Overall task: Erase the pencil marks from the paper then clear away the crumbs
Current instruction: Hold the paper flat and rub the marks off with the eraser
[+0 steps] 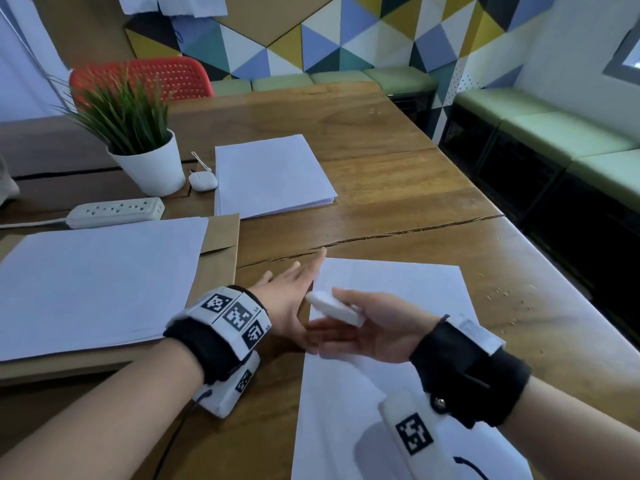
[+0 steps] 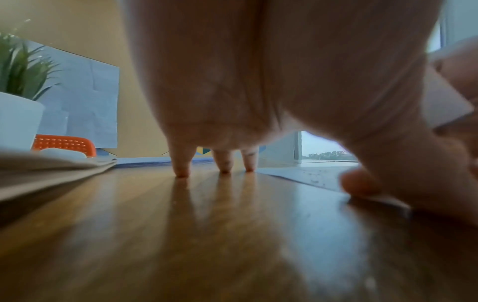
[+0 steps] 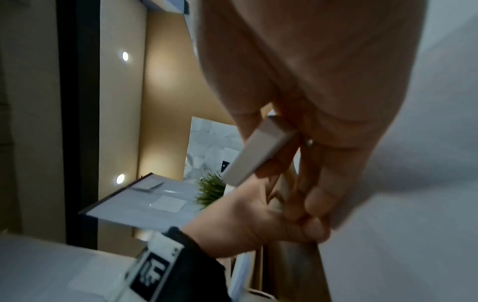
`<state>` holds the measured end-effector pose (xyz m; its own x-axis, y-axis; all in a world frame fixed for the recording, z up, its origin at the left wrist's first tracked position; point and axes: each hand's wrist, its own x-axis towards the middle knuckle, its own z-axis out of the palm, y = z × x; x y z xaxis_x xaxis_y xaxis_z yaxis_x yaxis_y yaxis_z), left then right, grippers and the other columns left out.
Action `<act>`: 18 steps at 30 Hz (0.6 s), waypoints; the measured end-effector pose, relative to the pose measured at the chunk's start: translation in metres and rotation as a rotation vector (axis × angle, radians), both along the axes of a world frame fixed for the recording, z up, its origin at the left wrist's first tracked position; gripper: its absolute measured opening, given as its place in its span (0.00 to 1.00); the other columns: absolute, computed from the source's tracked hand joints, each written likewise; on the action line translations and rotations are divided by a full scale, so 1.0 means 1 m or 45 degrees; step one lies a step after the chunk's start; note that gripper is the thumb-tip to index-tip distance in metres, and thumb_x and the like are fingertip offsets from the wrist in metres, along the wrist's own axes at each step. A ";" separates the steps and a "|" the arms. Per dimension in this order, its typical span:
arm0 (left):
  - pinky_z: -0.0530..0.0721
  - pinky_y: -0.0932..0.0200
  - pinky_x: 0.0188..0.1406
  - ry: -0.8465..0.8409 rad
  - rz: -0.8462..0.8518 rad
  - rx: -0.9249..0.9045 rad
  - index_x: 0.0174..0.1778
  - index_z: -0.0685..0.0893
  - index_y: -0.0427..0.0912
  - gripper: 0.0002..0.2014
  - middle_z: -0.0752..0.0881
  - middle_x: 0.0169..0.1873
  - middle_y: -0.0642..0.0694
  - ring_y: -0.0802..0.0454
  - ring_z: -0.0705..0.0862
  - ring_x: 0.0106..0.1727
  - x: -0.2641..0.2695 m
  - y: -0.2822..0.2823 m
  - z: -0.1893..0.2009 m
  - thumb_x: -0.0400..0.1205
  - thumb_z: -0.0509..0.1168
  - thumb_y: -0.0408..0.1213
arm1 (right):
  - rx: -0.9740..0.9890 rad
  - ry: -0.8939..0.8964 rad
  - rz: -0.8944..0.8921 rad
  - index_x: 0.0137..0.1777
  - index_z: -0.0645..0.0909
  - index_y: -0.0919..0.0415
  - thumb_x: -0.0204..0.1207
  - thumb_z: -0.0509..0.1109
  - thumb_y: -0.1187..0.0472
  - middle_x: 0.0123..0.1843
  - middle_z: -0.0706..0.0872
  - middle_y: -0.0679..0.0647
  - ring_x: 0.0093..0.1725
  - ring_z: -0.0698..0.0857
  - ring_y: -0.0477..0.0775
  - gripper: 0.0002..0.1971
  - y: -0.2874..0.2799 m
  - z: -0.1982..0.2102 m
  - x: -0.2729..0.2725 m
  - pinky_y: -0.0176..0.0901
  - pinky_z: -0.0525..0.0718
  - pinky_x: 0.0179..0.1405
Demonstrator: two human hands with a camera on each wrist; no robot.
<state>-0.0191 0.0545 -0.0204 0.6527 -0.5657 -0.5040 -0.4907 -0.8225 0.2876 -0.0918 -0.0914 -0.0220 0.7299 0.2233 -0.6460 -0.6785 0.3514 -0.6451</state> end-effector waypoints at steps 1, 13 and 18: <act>0.38 0.41 0.80 -0.003 -0.003 -0.009 0.75 0.21 0.55 0.68 0.41 0.83 0.50 0.54 0.37 0.83 0.000 0.001 -0.001 0.66 0.78 0.52 | -0.029 -0.014 -0.059 0.54 0.80 0.69 0.83 0.59 0.54 0.46 0.86 0.65 0.42 0.88 0.61 0.17 0.005 -0.002 0.002 0.48 0.88 0.43; 0.31 0.39 0.77 -0.075 0.098 0.305 0.75 0.19 0.46 0.69 0.20 0.75 0.41 0.45 0.24 0.79 -0.002 0.006 -0.004 0.64 0.71 0.67 | -0.080 -0.124 -0.645 0.55 0.79 0.67 0.83 0.57 0.55 0.42 0.82 0.62 0.40 0.84 0.57 0.16 0.027 -0.010 0.022 0.43 0.84 0.38; 0.36 0.39 0.79 -0.023 0.083 0.345 0.77 0.23 0.43 0.68 0.22 0.77 0.43 0.47 0.26 0.80 0.001 0.007 -0.005 0.64 0.69 0.68 | 0.069 -0.232 -0.684 0.53 0.77 0.66 0.84 0.57 0.54 0.42 0.83 0.57 0.42 0.85 0.53 0.15 0.023 -0.005 0.030 0.42 0.82 0.47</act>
